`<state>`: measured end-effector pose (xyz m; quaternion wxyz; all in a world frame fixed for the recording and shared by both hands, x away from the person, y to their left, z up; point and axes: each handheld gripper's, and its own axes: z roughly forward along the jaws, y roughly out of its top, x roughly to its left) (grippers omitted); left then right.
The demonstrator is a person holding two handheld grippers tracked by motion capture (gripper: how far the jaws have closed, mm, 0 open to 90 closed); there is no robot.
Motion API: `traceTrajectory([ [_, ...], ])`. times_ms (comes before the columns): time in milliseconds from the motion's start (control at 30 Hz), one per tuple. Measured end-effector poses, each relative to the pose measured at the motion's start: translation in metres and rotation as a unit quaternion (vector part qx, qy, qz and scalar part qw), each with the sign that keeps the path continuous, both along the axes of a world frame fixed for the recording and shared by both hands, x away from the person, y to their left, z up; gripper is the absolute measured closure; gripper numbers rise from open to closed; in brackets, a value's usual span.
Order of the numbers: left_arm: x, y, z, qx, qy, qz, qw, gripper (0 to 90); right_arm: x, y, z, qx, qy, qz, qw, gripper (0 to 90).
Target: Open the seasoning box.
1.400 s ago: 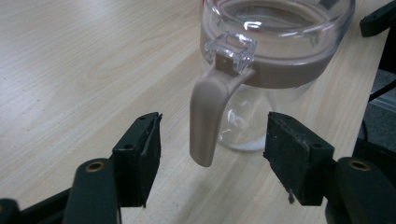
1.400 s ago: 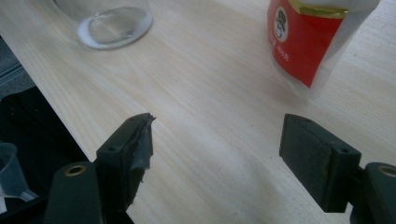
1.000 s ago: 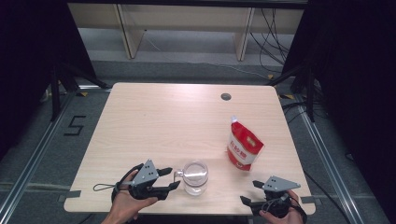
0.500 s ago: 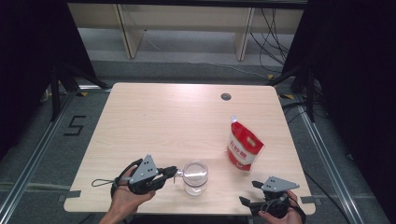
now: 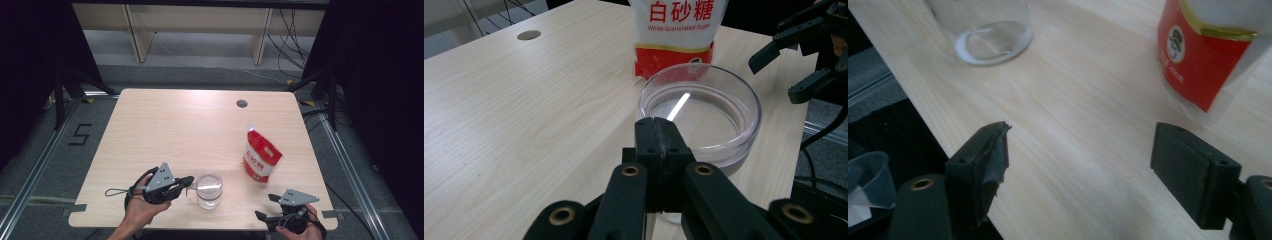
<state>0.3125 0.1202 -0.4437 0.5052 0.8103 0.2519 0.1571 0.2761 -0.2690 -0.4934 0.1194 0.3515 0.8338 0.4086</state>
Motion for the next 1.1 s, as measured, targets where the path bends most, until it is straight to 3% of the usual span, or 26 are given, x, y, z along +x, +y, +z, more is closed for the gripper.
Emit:
traceTrajectory([
  [67, 0.0, 0.0, 0.0, -0.001, 0.0, 0.002, 1.0, 89.2, -0.002, 0.002, 0.0, 0.022, 0.008, 0.008, 0.9997, 29.8],
  [167, -0.001, 0.0, -0.001, -0.003, 0.0, 0.002, 1.0, 89.1, -0.002, 0.004, 0.002, 0.028, 0.001, 0.016, 0.9995, 30.3],
  [300, -0.001, 0.0, -0.002, -0.007, 0.002, 0.001, 1.0, 89.1, -0.002, 0.005, 0.002, 0.026, -0.012, 0.025, 0.9993, 38.1],
  [333, -0.002, 0.0, -0.003, -0.012, 0.004, 0.007, 0.9999, 89.1, -0.003, 0.005, 0.005, 0.025, -0.027, 0.022, 0.9991, 41.7],
  [433, -0.001, 0.0, -0.003, -0.011, -0.003, 0.005, 0.9999, 89.1, -0.004, 0.006, 0.008, 0.028, -0.025, 0.019, 0.9991, 44.6],
  [467, -0.001, 0.0, -0.003, -0.012, -0.003, 0.002, 0.9999, 89.1, -0.003, 0.006, 0.008, 0.03, -0.038, 0.022, 0.9986, 46.4],
  [567, -0.001, 0.001, -0.004, -0.011, -0.005, 0.003, 0.9999, 89.1, -0.003, 0.011, 0.011, 0.035, -0.033, 0.032, 0.9983, 48.9],
  [600, -0.002, 0.001, -0.004, -0.013, -0.002, 0.008, 0.9999, 89.0, -0.002, 0.011, 0.011, 0.034, -0.042, 0.04, 0.9978, 49.9],
  [667, -0.002, 0.001, -0.004, -0.014, -0.004, 0.007, 0.9999, 89.0, -0.004, 0.013, 0.012, 0.035, -0.033, 0.035, 0.9982, 52.3],
  [767, -0.002, 0.001, -0.004, -0.014, -0.004, 0.007, 0.9999, 89.1, -0.003, 0.015, 0.013, 0.043, -0.038, 0.043, 0.9974, 54.9],
  [800, -0.002, 0.001, -0.004, -0.015, -0.004, 0.007, 0.9999, 89.1, -0.002, 0.017, 0.013, 0.044, -0.051, 0.046, 0.9967, 56.5],
  [867, -0.003, 0.001, -0.005, -0.014, -0.007, 0.007, 0.9999, 89.1, -0.001, 0.02, 0.015, 0.049, -0.054, 0.056, 0.9958, 57.6],
  [900, -0.002, 0.002, -0.005, -0.014, -0.007, 0.006, 0.9999, 89.1, -0.004, 0.024, 0.017, 0.053, -0.046, 0.045, 0.9966, 60.8],
  [933, -0.003, 0.001, -0.005, -0.015, -0.008, 0.006, 0.9998, 89.1, -0.001, 0.025, 0.016, 0.058, -0.065, 0.055, 0.9947, 62.6],
  [1100, -0.003, 0.001, -0.005, -0.01, -0.014, 0.006, 0.9998, 89.1, -0.001, 0.033, 0.019, 0.058, -0.075, 0.054, 0.9941, 67.9],
])
